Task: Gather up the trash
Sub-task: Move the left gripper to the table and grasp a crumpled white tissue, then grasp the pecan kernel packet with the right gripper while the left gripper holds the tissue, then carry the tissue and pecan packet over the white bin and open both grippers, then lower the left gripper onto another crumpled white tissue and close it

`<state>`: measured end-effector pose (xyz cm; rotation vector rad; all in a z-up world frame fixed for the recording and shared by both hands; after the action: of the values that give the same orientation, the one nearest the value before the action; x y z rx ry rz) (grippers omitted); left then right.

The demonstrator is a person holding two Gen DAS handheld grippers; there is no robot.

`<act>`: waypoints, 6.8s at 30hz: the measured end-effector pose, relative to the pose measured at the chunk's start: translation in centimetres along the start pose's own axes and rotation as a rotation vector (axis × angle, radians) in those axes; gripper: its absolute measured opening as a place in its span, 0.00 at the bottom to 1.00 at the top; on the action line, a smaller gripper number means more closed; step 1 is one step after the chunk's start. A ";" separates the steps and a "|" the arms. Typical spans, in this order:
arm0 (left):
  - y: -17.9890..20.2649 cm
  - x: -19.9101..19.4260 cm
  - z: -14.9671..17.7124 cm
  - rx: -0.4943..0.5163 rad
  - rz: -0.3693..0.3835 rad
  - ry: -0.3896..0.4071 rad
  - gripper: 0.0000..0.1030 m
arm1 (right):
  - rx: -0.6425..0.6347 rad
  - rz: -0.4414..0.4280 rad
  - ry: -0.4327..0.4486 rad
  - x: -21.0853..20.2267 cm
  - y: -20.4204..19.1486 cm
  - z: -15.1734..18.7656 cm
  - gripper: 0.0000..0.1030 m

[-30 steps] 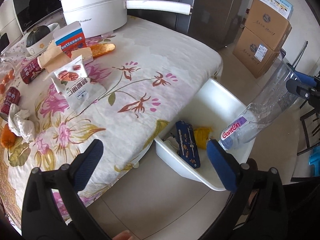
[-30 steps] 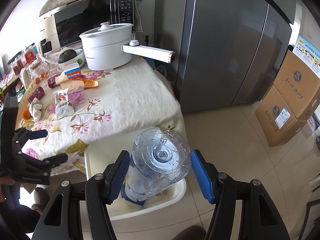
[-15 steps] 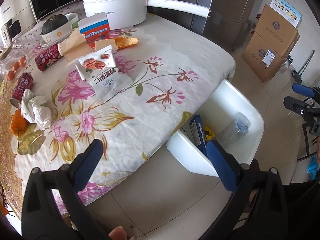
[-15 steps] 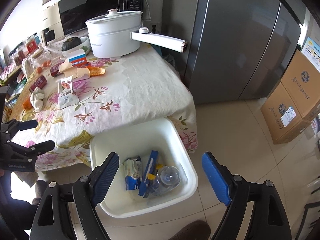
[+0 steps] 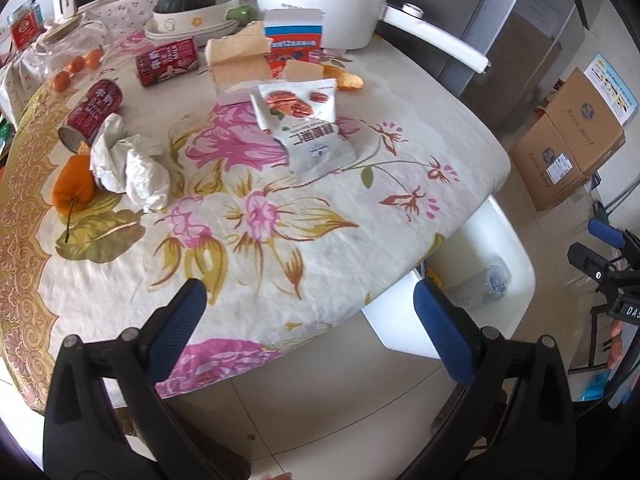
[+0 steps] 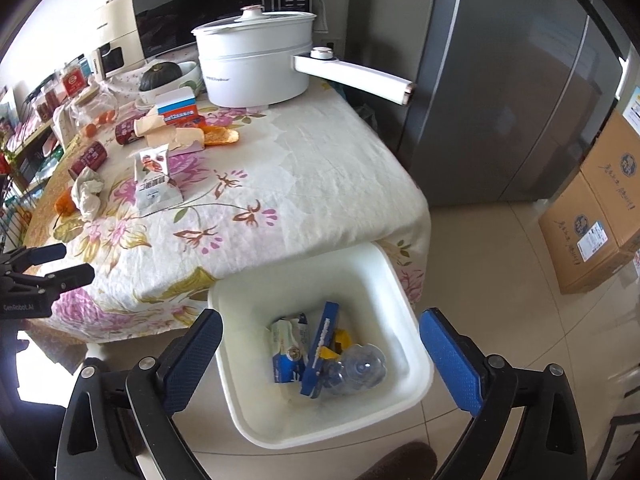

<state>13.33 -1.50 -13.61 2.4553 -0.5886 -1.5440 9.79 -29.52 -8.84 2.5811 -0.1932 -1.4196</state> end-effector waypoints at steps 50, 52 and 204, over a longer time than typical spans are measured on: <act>-13.2 -0.6 -3.2 -0.302 0.104 0.172 0.11 | 0.041 -0.159 -0.033 8.7 -15.4 -9.5 0.98; -13.2 -1.4 -2.9 -0.292 0.120 0.174 0.11 | 0.038 -0.171 -0.026 9.0 -16.5 -9.7 0.98; -9.5 -2.7 -5.5 -0.026 -0.180 0.149 0.98 | 0.080 -0.074 -0.146 4.4 -4.0 -3.3 0.86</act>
<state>19.42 7.89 -12.36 2.6366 -0.3289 -1.4006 15.02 -26.19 -11.58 2.5729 -0.1800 -1.6606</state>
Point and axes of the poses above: each gripper's, at about its wrist camera, not at the fingertips, and x roughly the way its jaws point, y to its right, z to its underside, the point moved 1 cm from there along x, roughly the way its jaws point, and after that the axes turned 10 degrees about z, right-handed, at the moved point
